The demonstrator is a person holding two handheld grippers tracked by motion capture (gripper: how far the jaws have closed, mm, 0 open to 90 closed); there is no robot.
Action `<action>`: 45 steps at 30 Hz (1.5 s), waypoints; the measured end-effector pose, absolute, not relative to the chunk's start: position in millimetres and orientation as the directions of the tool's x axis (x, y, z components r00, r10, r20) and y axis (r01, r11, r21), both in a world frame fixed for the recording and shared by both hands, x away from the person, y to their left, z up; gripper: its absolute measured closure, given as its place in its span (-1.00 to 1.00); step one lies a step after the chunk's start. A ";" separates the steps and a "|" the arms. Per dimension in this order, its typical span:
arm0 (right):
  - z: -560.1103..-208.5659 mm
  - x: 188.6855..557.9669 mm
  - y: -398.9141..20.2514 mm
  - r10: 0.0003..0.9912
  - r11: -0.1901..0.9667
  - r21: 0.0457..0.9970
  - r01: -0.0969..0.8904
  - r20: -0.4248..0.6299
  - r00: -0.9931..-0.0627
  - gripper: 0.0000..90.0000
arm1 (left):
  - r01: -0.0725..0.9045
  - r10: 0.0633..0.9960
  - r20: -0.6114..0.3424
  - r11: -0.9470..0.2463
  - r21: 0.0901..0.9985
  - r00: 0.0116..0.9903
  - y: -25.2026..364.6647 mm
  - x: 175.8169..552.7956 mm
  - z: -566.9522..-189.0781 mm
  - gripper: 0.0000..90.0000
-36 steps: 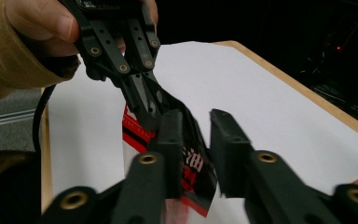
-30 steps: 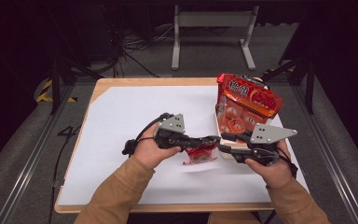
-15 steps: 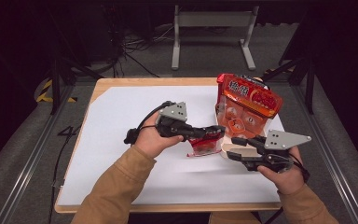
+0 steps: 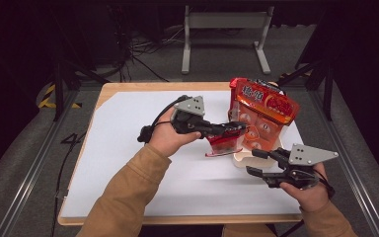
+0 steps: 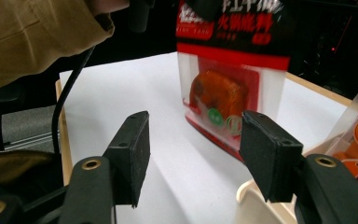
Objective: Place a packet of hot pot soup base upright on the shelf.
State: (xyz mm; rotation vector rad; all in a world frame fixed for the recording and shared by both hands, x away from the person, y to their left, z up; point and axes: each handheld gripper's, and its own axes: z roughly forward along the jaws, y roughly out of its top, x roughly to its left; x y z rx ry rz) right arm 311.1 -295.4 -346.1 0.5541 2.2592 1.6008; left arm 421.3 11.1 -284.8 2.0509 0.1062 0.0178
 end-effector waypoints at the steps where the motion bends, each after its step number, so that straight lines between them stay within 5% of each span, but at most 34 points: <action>1: -347.5 310.7 -296.4 0.484 0.299 0.945 0.131 -0.031 -0.875 -0.04 | 0.066 0.080 -0.032 -0.459 0.886 0.996 8.5 421.8 -283.5 1.00; 45: -338.2 292.7 -316.2 0.439 0.263 0.960 0.093 -0.033 -0.898 -0.05 | 0.028 -0.026 -0.044 -0.448 0.894 0.999 -85.2 449.1 -311.3 0.99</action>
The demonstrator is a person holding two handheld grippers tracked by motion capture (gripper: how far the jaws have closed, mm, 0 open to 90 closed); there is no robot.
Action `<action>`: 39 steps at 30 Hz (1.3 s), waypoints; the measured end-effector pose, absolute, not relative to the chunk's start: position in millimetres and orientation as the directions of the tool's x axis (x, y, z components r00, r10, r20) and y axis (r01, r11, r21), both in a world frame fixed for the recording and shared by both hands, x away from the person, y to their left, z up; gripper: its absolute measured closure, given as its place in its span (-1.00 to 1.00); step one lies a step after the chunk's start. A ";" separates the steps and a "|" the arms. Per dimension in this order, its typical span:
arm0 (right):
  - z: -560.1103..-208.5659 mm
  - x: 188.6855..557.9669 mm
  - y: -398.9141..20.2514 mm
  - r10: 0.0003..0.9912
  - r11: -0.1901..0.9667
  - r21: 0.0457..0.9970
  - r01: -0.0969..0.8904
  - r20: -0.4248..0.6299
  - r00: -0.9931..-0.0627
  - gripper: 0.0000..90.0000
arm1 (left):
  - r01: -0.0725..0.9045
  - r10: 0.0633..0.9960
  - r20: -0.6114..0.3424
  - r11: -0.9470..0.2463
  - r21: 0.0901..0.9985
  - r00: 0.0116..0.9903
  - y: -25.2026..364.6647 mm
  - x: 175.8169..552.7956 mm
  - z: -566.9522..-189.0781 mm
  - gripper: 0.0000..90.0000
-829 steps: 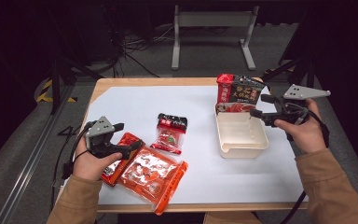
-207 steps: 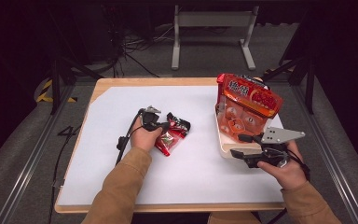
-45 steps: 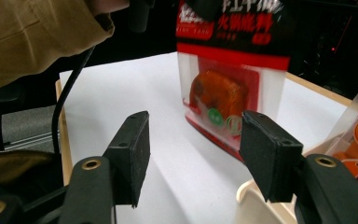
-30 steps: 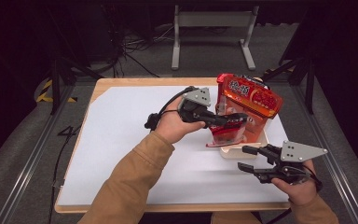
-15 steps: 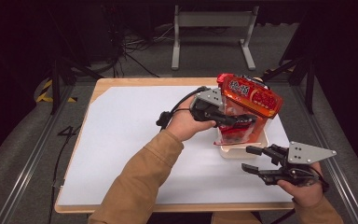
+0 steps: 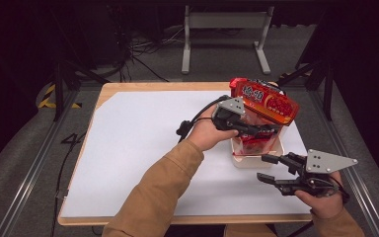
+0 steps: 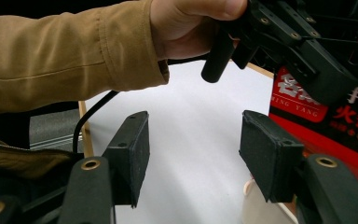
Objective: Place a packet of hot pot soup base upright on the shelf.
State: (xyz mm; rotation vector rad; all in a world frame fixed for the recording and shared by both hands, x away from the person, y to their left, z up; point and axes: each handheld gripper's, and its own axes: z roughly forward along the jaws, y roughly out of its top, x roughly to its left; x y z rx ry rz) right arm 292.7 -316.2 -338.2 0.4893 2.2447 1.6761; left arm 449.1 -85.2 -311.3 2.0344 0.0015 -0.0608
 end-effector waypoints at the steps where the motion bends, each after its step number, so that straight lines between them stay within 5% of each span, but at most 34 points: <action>1: -338.2 292.8 -316.0 0.438 0.264 0.960 0.092 -0.034 -0.898 -0.05 | 0.033 -0.026 -0.050 -0.445 0.895 0.998 -86.5 449.1 -311.9 0.99; 30: -341.0 293.9 -311.3 0.423 0.271 0.958 0.096 -0.028 -0.906 -0.06 | 0.045 -0.023 -0.062 -0.437 0.899 0.998 -100.7 448.5 -325.2 0.97; 32: -341.1 294.0 -311.3 0.424 0.272 0.957 0.097 -0.029 -0.905 -0.06 | 0.071 -0.017 -0.086 -0.414 0.907 0.996 -100.1 448.8 -327.9 0.85; 34: -341.0 294.1 -311.2 0.425 0.273 0.957 0.097 -0.030 -0.905 -0.06 | 0.090 0.003 -0.097 -0.396 0.914 0.995 -97.2 449.4 -327.5 0.49; 39: -341.6 294.7 -310.4 0.425 0.275 0.956 0.098 -0.029 -0.905 -0.06 | 0.092 0.024 -0.089 -0.391 0.916 0.996 -89.1 448.8 -323.7 0.33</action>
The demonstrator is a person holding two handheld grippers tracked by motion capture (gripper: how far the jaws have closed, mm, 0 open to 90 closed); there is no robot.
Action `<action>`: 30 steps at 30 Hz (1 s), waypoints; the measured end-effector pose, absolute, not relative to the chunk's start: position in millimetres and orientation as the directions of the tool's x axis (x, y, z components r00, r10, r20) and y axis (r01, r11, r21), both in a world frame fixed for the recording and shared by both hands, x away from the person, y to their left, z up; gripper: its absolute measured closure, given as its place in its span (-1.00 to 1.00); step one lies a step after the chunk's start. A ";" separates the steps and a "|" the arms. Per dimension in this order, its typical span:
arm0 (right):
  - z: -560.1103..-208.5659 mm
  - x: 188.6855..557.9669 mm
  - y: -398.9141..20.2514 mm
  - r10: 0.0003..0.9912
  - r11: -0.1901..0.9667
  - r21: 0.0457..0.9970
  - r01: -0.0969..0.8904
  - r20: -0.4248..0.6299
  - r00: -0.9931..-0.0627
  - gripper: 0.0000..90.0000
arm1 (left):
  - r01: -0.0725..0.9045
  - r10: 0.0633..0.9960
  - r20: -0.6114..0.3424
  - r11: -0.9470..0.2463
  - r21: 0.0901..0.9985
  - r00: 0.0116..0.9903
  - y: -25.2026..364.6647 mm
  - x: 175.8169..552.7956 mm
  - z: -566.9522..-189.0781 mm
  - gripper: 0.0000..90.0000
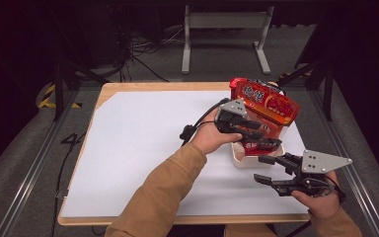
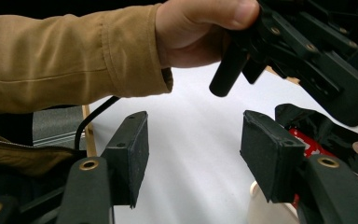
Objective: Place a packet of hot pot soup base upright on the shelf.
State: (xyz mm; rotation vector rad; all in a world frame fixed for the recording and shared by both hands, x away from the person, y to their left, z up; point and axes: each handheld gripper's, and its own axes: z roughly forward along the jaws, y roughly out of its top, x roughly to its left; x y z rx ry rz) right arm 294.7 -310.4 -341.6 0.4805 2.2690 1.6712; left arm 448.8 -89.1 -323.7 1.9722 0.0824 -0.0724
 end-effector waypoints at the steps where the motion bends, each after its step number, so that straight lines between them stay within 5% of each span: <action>1: -341.8 295.0 -310.2 0.426 0.277 0.956 0.098 -0.031 -0.904 -0.07 | 0.098 0.031 -0.094 -0.383 0.918 0.995 -87.0 448.1 -322.9 0.29; 11: -343.0 297.0 -309.3 0.436 0.278 0.955 0.103 -0.030 -0.899 -0.08 | 0.124 0.093 -0.095 -0.373 0.919 0.991 -65.4 439.8 -317.6 -0.18; 30: -351.1 309.2 -317.9 0.519 0.274 0.949 0.155 -0.010 -0.855 -0.12 | 0.149 0.286 -0.048 -0.342 0.928 0.957 31.7 408.0 -312.3 -0.42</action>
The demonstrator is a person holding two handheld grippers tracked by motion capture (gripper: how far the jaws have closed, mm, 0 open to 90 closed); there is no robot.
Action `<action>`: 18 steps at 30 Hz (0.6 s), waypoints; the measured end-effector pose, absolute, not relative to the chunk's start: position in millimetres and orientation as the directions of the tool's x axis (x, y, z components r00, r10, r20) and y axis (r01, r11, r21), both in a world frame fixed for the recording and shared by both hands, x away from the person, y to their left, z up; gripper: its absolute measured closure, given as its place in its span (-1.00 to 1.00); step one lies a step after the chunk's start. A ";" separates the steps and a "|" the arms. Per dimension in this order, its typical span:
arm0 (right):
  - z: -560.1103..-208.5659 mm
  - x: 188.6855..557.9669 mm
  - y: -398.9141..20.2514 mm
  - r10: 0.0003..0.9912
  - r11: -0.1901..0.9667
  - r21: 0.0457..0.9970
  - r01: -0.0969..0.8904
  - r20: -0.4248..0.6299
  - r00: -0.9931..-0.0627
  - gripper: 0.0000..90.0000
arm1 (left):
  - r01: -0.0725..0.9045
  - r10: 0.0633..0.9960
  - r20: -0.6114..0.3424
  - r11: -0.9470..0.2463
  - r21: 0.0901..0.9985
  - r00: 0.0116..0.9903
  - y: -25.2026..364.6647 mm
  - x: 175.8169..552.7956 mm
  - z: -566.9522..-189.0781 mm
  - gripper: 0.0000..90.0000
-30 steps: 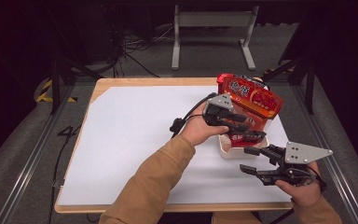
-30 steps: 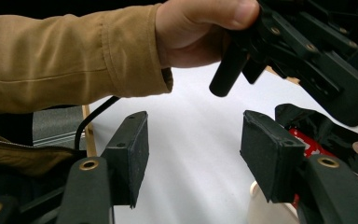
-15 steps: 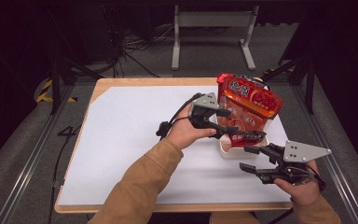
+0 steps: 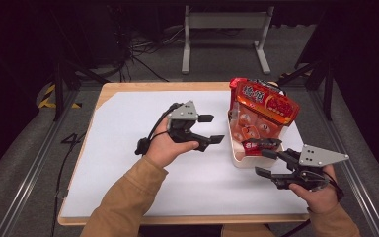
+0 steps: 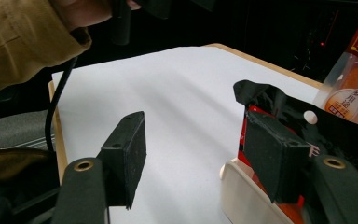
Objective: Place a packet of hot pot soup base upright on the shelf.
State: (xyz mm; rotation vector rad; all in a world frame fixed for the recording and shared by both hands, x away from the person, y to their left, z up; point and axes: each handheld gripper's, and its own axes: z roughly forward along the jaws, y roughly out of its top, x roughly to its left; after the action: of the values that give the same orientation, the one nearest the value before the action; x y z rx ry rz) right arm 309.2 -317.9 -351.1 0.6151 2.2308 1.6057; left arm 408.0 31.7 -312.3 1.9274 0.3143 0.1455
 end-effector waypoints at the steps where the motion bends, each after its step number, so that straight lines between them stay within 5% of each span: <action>1: -351.5 309.5 -318.3 0.521 0.272 0.949 0.158 -0.007 -0.853 -0.13 | 0.151 0.301 -0.043 -0.346 0.926 0.953 37.1 406.4 -313.9 -0.44; 18: -358.7 313.2 -321.9 0.561 0.255 0.948 0.191 0.015 -0.828 -0.20 | 0.197 0.427 -0.053 -0.301 0.933 0.903 119.1 374.1 -344.0 -0.51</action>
State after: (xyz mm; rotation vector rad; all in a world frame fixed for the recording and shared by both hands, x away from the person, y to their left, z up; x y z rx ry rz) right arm 313.2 -321.9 -358.7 0.6907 2.2069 1.5952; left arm 374.1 119.1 -344.0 1.8876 0.4603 0.2426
